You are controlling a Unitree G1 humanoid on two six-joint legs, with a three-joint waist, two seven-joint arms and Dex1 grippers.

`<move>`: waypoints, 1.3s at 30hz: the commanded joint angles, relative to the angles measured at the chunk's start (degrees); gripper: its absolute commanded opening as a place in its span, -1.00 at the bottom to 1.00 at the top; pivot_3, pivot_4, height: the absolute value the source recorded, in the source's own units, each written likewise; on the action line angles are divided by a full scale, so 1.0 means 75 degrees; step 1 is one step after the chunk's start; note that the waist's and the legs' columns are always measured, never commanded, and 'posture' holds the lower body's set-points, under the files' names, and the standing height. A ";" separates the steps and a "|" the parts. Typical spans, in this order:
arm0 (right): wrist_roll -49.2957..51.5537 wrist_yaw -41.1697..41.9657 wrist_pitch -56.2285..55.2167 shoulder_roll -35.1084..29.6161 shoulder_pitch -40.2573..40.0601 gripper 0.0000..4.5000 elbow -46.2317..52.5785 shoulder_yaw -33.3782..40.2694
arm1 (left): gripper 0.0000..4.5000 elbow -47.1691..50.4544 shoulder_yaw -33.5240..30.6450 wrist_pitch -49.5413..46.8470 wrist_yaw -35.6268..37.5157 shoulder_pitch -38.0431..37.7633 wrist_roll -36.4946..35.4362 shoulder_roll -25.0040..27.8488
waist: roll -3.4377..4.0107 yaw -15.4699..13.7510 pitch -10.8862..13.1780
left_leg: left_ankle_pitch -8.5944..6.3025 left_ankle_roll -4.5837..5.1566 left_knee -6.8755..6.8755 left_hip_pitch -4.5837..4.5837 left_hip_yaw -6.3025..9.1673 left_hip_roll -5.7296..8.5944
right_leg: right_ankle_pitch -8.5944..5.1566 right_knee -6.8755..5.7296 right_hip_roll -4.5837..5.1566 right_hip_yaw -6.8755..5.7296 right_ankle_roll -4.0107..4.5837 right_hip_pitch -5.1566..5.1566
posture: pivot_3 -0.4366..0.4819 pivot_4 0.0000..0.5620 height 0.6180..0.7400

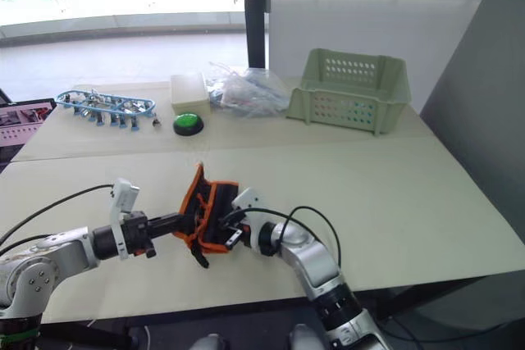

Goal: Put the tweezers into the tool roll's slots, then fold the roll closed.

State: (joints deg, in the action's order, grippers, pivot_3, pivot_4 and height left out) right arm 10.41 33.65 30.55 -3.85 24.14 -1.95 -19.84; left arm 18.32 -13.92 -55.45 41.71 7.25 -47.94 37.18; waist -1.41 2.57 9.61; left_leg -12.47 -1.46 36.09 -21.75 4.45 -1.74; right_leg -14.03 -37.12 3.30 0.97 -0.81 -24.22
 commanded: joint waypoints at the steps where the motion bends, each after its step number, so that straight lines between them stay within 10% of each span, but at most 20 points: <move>1: 0.0020 -0.0020 0.0085 0.0060 0.0039 -1.00 -0.0077 0.0031 | -0.99 0.0107 0.0325 0.0196 -0.0216 0.0196 0.0229 -0.0161 | 0.0000 -0.0004 0.0000 | 0.0000 0.0000 0.0001 -0.0001 0.0000 0.0000 | 0.0000 0.0000 0.0000 0.0000 0.0000 0.0000 | -0.05 -0.47 0.66; 8: -0.0378 -0.0017 -0.0159 -0.0113 0.0123 -1.00 -0.0194 -0.0246 | -0.99 0.0060 0.0646 0.0298 -0.0383 0.0383 0.0413 -0.0516 | 0.0001 0.0058 0.0000 | 0.0000 0.0000 0.0004 -0.0001 0.0006 0.0004 | 0.0000 -0.0001 0.0003 -0.0011 0.0001 0.0012 | -0.05 -0.47 0.63; 13: -0.0201 -0.0037 0.0024 -0.0045 0.0112 -1.00 -0.0080 -0.0064 | -0.99 0.0092 0.0724 0.0256 -0.0430 0.0449 0.0404 -0.0588 | 0.0073 0.0144 0.0028 | 0.0109 -0.0065 -0.0042 -0.0005 0.0645 0.0338 | -0.0128 -0.0012 0.0191 -0.0375 -0.0068 0.0213 | -0.05 -0.47 0.61; 30: -0.0133 0.0206 0.0026 -0.0205 -0.0020 -1.00 0.0190 -0.0101 | -0.99 -0.0043 0.1094 0.0356 -0.0317 0.0615 0.0529 -0.0625 | 0.0075 -0.0007 0.0032 | 0.0133 -0.0122 -0.0052 -0.0023 0.0425 0.0260 | -0.0116 -0.0057 0.0142 -0.0180 -0.0042 0.0110 | -0.05 -0.47 0.61; 35: -0.0064 0.0163 0.0144 -0.0252 0.0021 -1.00 0.0284 0.0001 | -0.99 -0.0123 0.1228 0.0351 -0.0344 0.0786 0.0620 -0.0681 | 0.0096 0.0156 0.0039 | 0.0182 -0.0106 -0.0076 -0.0037 0.0806 0.0524 | -0.0226 -0.0124 0.0334 -0.0437 -0.0104 0.0217 | -0.05 -0.47 0.61; 39: 0.0008 0.0246 0.0269 -0.0424 0.0025 -1.00 0.0548 0.0081 | -0.99 -0.0116 0.1395 0.0287 -0.0395 0.0906 0.0686 -0.0784 | 0.0091 -0.0002 0.0037 | 0.0198 -0.0136 -0.0087 -0.0075 0.0730 0.0478 | -0.0214 -0.0129 0.0296 -0.0362 -0.0085 0.0140 | -0.05 -0.47 0.61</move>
State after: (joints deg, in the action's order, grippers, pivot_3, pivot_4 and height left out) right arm 9.95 34.94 31.69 -6.77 24.42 0.05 -19.54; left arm 16.59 -3.65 -53.58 38.52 13.17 -42.79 31.50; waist -0.72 2.55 9.88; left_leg -10.98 -2.49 35.40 -22.28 9.76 1.83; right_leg -15.63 -38.09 5.52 -1.57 -1.45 -23.19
